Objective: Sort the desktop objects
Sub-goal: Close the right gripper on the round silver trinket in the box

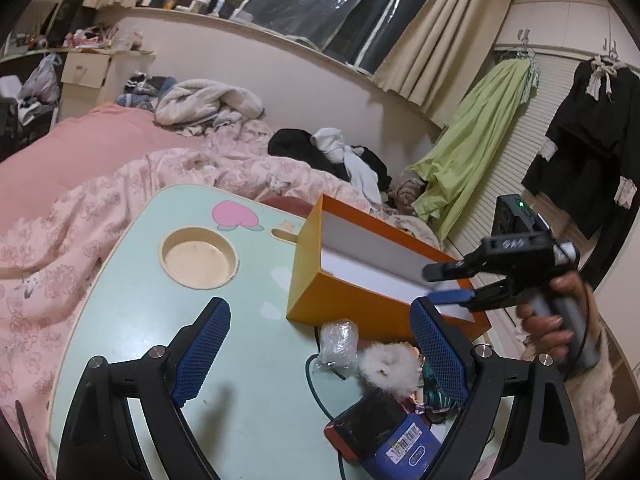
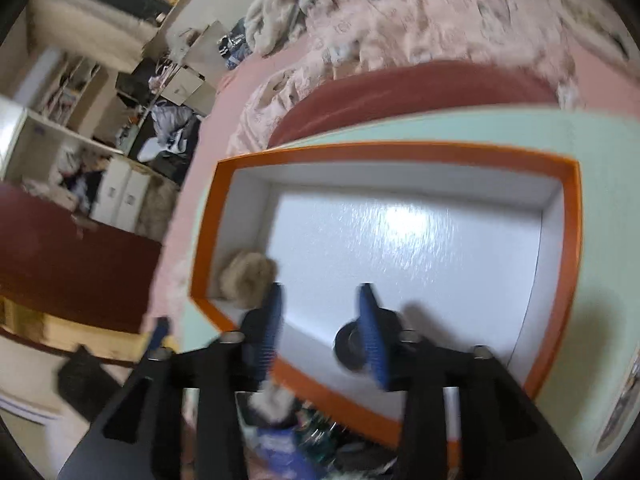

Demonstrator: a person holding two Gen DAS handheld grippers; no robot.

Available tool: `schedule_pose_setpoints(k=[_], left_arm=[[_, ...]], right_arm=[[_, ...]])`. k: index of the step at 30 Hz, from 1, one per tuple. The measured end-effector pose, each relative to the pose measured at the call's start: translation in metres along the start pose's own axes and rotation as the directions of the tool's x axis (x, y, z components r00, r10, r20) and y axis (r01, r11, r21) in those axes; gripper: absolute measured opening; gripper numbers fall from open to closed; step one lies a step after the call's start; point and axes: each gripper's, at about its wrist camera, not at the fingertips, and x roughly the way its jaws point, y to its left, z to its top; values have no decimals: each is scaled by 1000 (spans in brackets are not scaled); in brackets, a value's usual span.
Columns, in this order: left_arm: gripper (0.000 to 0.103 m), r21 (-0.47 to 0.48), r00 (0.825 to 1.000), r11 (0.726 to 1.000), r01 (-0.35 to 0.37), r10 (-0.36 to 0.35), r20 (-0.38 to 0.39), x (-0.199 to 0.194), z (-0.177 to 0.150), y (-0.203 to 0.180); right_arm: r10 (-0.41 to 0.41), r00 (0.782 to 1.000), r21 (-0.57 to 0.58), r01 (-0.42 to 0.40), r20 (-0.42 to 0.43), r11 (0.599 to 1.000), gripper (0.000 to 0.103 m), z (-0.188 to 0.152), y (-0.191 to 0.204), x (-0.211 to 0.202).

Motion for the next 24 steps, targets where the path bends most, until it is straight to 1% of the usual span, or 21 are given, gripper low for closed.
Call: schedule_pose_setpoints(k=[1,2,3,4,6,7,8,12,14,16,17,18,20,24], left_arm=[[91,-2,1000,1000,2,-2,2,0,0,0],[91,-5,1000,1000,3,-3,4,0,0,0],[91,-7,1000,1000,2,-2,6,0,-1,0],[91,-8,1000,1000,2,-2,7,0,-1,1],[91,-11,1000,1000,1,-1,7,0,-3,1],[91,-13,1000,1000,1,-1,3,1,-3,2],[91,-15,1000,1000,3,-3,-2,2,-4,3],[91,-18,1000,1000,9,-9,-5,3,-6,2],[91,-15,1000,1000,9,-9,-2,2,-6,2],[91,-10,1000,1000,12,-12,3,0,-6,1],[91,-8,1000,1000,12,-12,7,-2,-6,2],[91,-6,1000,1000,10,-10,11,-3,-6,2],[91,-8,1000,1000,7,-6,15,-4,-6,3],[91,-16,1000,1000,6,-6,12,-4,-3,5]], right_arm=[[23,999,34,-21,-48,999,57,3,-2,-1],[38,996,46,-34,-84,998,57,7,-3,-2],[40,993,46,-35,-110,998,57,10,-2,-3],[24,991,38,-19,-130,999,57,12,0,-4],[-85,980,16,90,-183,996,57,17,7,-1],[-134,969,12,140,-207,990,57,15,10,2],[-182,954,4,189,-240,982,57,15,13,7],[-238,925,-64,230,-297,971,57,15,27,34],[-248,919,-66,240,-305,969,57,16,28,49],[-282,907,-61,276,-313,959,51,16,23,62],[-289,908,-68,282,-305,957,44,15,24,66],[-293,910,-86,280,-294,956,28,14,26,68],[-285,921,-100,268,-266,958,28,9,29,70],[-264,950,-99,250,-168,963,28,4,30,66]])
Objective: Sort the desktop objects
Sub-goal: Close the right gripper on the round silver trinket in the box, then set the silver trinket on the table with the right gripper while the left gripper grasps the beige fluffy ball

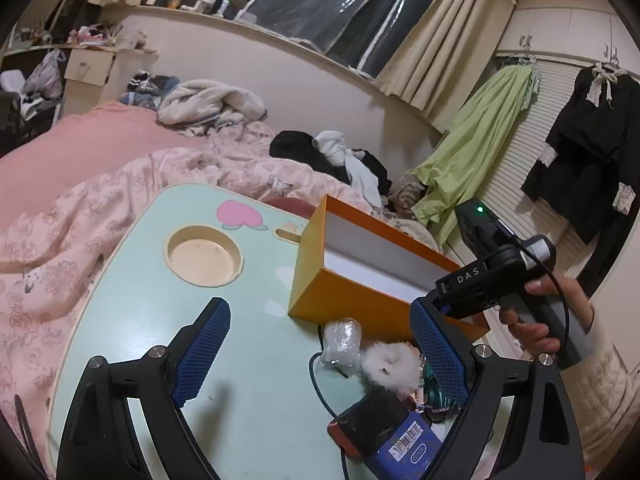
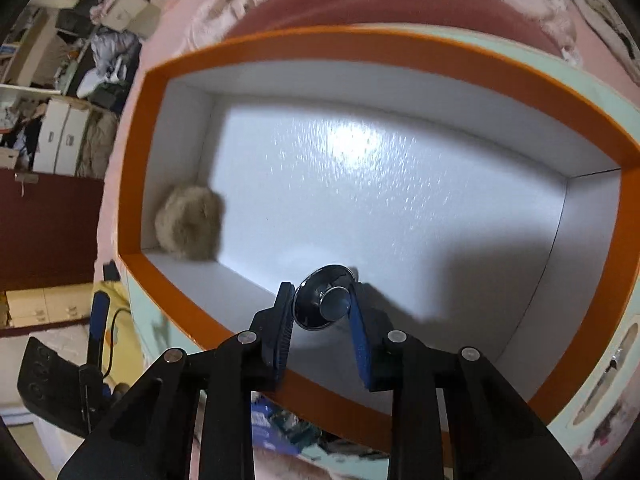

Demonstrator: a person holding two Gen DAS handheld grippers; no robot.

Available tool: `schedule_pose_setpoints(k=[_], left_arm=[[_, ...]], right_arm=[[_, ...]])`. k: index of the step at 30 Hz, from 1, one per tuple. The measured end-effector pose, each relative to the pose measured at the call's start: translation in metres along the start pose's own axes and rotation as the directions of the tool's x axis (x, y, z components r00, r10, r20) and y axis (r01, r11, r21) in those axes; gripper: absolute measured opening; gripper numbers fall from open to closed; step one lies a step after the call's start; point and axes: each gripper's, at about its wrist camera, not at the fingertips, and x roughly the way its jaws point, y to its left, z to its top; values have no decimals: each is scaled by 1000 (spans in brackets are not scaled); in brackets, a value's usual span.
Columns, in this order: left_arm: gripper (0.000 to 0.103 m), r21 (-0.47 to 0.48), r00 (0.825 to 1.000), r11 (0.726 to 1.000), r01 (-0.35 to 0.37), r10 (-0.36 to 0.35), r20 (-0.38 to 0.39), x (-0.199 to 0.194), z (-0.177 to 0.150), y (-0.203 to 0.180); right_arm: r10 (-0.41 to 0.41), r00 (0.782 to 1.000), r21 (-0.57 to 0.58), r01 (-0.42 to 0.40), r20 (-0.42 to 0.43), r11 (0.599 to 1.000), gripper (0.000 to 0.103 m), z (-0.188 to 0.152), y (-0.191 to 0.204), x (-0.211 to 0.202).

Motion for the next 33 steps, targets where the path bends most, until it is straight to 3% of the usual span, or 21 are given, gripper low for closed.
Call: schedule_pose_setpoints(k=[4,6,9,11,13,15,19,22,26,27,30,33], left_arm=[[91,47,1000,999,-2,2,-1,0,13,-7],[91,82,1000,996,-18,20,-16,5,26,-13],[90,121,998,992,-34,40,-51,16,48,-19],[81,127,995,992,-14,26,-99,26,63,-22],[65,130,986,991,18,3,-164,39,75,-26],[59,148,971,988,39,-2,-238,54,83,-33],[38,266,920,963,42,67,-387,85,88,-55],[37,325,875,946,23,138,-464,109,93,-63],[37,398,797,917,0,241,-554,139,95,-69],[37,430,794,903,-6,266,-547,143,97,-74],[37,526,745,851,-17,361,-561,155,97,-89],[37,576,734,817,31,372,-568,153,90,-107]], right_arm=[[84,987,-24,-81,140,996,28,-8,3,-22],[139,964,-96,-120,227,988,28,-24,15,-39],[211,937,-202,-157,278,967,29,-47,30,-50],[240,933,-250,-173,268,953,29,-58,30,-46],[247,937,-276,-177,246,945,29,-64,32,-33],[255,938,-286,-184,236,940,29,-72,28,-25],[194,929,-260,-112,315,959,29,-74,21,-18],[235,913,-253,-154,333,955,30,-78,15,-26],[294,882,-240,-216,367,947,42,-90,0,-38],[288,881,-229,-212,375,950,43,-91,-5,-41],[262,877,-176,-207,403,962,43,-88,-14,-40],[284,870,-158,-240,402,958,43,-85,-22,-47]])
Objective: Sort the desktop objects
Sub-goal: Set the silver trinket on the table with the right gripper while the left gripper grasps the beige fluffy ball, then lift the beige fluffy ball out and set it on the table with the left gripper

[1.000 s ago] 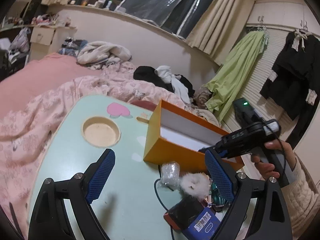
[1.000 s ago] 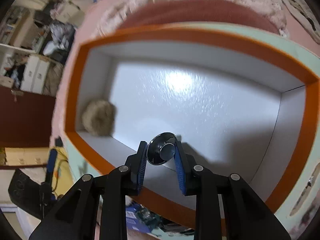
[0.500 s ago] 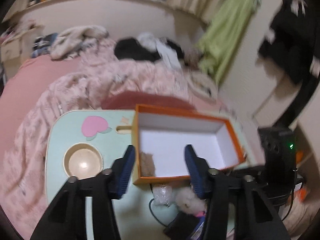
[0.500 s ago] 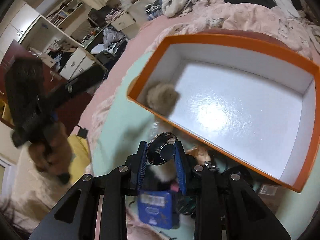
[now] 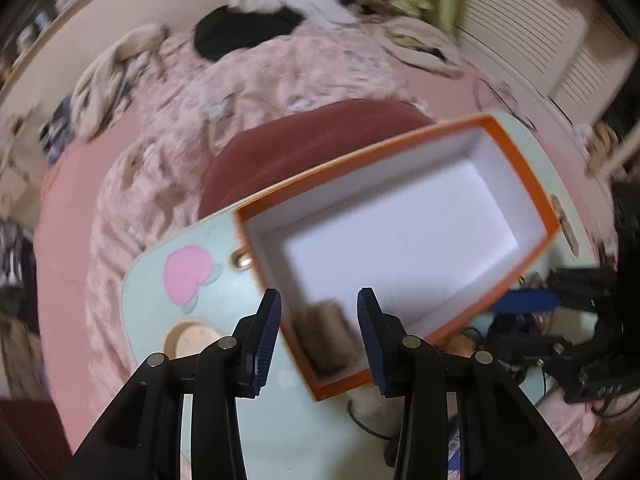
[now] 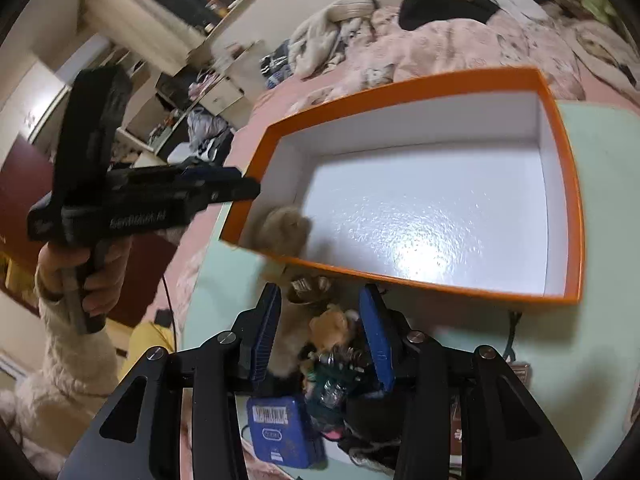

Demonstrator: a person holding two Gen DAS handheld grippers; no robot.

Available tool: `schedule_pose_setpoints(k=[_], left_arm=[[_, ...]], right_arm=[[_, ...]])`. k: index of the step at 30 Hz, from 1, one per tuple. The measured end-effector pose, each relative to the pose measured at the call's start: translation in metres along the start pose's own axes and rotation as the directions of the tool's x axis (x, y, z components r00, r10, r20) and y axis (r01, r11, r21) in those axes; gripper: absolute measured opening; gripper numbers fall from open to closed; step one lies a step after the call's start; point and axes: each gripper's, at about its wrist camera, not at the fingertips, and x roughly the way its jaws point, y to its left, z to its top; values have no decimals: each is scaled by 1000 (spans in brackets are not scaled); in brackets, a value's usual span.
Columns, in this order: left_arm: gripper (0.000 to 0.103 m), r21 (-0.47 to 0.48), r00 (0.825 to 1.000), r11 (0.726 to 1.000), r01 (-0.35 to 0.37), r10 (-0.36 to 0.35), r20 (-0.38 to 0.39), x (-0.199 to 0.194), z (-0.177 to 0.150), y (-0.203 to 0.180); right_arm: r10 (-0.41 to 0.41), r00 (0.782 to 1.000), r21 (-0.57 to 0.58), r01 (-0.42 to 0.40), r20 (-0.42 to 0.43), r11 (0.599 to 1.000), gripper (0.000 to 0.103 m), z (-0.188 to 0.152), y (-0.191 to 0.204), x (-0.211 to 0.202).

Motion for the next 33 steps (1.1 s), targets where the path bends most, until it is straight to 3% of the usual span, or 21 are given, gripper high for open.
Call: schedule_pose_setpoints(k=[4,10,13,15,17,18,22,24,26,29,33], left_arm=[[37,13,993,1000,18,-16,-117,15,3,-10],[35,-40,951,999,-31,17,-308,54,5,-6],[31,5,939,996,-89,85,-334,64,6,-14],[28,-10,942,997,-74,67,-328,65,7,-15],[17,-27,952,998,-62,51,-301,63,7,-12],[3,-41,956,996,-82,67,-287,61,6,-8],[1,-138,975,990,24,-54,-216,55,5,11],[1,-185,984,978,92,-118,-136,42,5,17],[1,-220,982,961,166,-182,-56,25,5,18],[1,-249,951,918,308,-295,89,-8,1,20],[1,-209,890,870,446,-405,210,-46,-20,-5]], right_arm=[[7,1000,-9,-7,21,1000,43,0,1,-3],[46,998,17,-46,50,999,43,-5,-8,-10],[68,996,43,-71,50,997,47,-5,-14,-11],[72,996,49,-75,50,996,47,-5,-15,-11],[61,996,41,-64,67,997,47,-5,-15,-14],[61,996,38,-64,70,997,47,-5,-15,-14],[65,995,44,-68,70,997,47,-3,-18,-13],[69,995,44,-73,74,996,47,-3,-20,-14],[74,994,42,-78,79,996,47,-2,-20,-15],[77,994,34,-80,82,996,47,-4,-18,-16],[90,990,30,-94,104,995,47,-10,-18,-23]])
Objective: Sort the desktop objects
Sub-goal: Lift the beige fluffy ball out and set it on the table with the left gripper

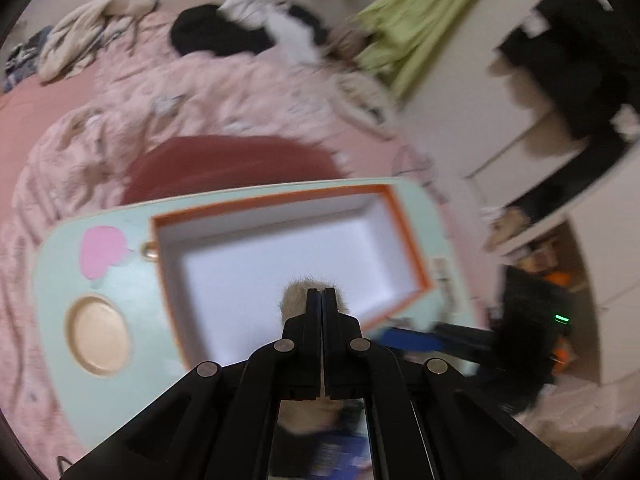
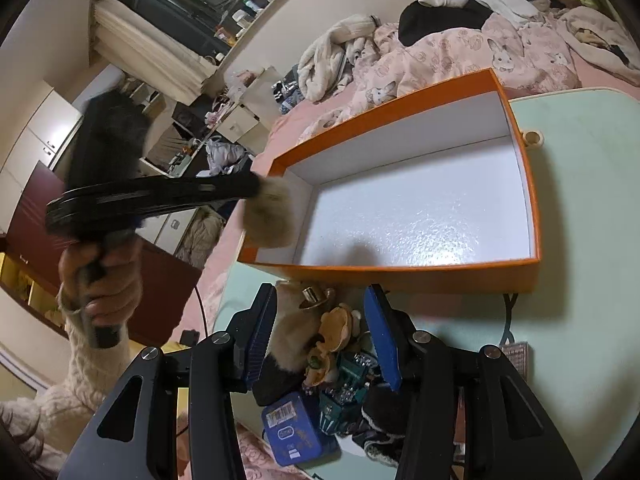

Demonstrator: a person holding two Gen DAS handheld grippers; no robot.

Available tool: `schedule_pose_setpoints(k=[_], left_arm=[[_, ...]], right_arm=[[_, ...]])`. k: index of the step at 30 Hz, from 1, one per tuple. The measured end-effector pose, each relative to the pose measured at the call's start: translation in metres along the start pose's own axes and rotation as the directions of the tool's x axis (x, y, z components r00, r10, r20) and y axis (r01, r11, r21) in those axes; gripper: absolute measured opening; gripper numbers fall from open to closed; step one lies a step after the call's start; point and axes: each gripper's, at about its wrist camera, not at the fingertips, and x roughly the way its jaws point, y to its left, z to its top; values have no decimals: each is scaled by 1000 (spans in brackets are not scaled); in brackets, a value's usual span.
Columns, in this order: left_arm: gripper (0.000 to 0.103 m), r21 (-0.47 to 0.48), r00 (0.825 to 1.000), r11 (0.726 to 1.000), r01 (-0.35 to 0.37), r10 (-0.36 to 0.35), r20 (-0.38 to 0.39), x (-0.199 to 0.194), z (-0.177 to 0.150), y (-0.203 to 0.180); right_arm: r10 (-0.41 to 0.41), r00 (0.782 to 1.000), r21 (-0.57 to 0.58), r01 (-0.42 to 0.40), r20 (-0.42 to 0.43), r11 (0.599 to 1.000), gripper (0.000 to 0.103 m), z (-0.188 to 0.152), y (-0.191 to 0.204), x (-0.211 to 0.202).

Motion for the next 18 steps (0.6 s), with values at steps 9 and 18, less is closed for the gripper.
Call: schedule_pose_setpoints(k=[9,18], left_arm=[[48,-57,987,994,96,-88,135,42,-50,1],[84,65,887,985,-161,116,447,-7,-137,-22]], right_arm=[[-116,978,15,115,172,993,47,-31,5,-43],[-275,906,-258,363,323,895,67,-116,40,-59]])
